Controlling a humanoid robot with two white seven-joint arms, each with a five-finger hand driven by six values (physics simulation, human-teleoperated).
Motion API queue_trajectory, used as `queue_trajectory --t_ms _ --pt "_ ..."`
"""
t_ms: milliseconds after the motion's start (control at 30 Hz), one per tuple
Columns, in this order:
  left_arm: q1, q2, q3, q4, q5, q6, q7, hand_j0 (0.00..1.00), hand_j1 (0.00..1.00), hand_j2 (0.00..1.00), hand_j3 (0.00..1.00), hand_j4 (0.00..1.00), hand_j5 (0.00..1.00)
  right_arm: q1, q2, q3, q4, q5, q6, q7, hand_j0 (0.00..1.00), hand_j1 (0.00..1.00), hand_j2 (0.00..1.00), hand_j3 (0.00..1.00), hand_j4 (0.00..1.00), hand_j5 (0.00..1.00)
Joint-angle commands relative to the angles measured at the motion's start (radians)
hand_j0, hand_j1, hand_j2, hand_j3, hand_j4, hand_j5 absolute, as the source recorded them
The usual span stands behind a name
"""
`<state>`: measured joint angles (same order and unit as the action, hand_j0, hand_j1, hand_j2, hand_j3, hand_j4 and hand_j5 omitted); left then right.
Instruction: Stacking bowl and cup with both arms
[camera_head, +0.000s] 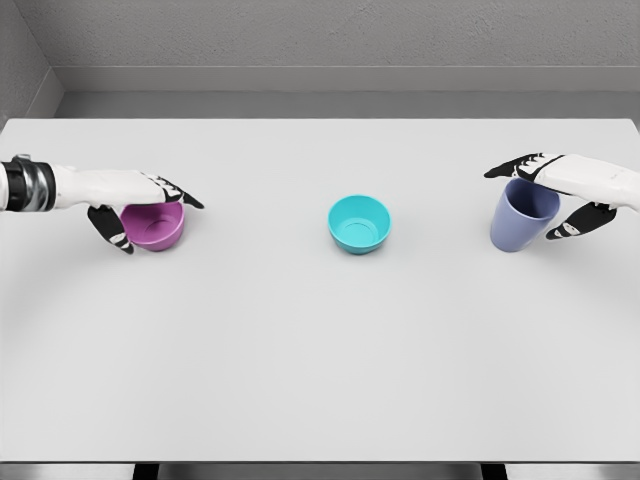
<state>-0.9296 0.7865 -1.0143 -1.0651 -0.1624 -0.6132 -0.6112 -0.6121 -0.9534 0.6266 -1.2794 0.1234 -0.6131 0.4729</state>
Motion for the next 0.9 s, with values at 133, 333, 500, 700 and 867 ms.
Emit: queue_trajectory --t_ms 133,333,500,700,867 --pt "0.002 0.000 0.002 0.002 0.006 0.002 0.000 0.88 0.88 0.88 0.88 0.88 0.88 0.000 0.013 -0.001 0.003 -0.007 0.002 0.000 1.00 1.00 1.00 1.00 1.00 1.00" --pt "0.006 0.000 0.002 0.002 0.006 0.002 0.000 0.79 0.79 0.79 0.79 0.79 0.79 0.000 0.013 -0.001 0.003 -0.007 0.002 0.000 1.00 1.00 1.00 1.00 1.00 1.00" --pt "0.006 0.000 0.003 -0.001 0.006 0.002 0.000 0.79 0.79 0.79 0.79 0.79 0.79 0.000 0.013 -0.001 0.003 -0.007 0.002 0.000 1.00 1.00 1.00 1.00 1.00 1.00" --pt "0.003 0.000 0.022 -0.012 0.009 0.002 0.000 0.79 0.79 0.79 0.79 0.79 0.79 0.000 0.013 -0.001 0.003 -0.007 0.002 0.000 1.00 1.00 1.00 1.00 1.00 1.00" --pt "-0.008 -0.001 0.023 -0.023 0.009 0.002 0.000 0.79 0.79 0.79 0.79 0.79 0.79 0.000 0.012 -0.001 0.002 -0.007 0.002 0.000 1.00 1.00 1.00 1.00 1.00 1.00"
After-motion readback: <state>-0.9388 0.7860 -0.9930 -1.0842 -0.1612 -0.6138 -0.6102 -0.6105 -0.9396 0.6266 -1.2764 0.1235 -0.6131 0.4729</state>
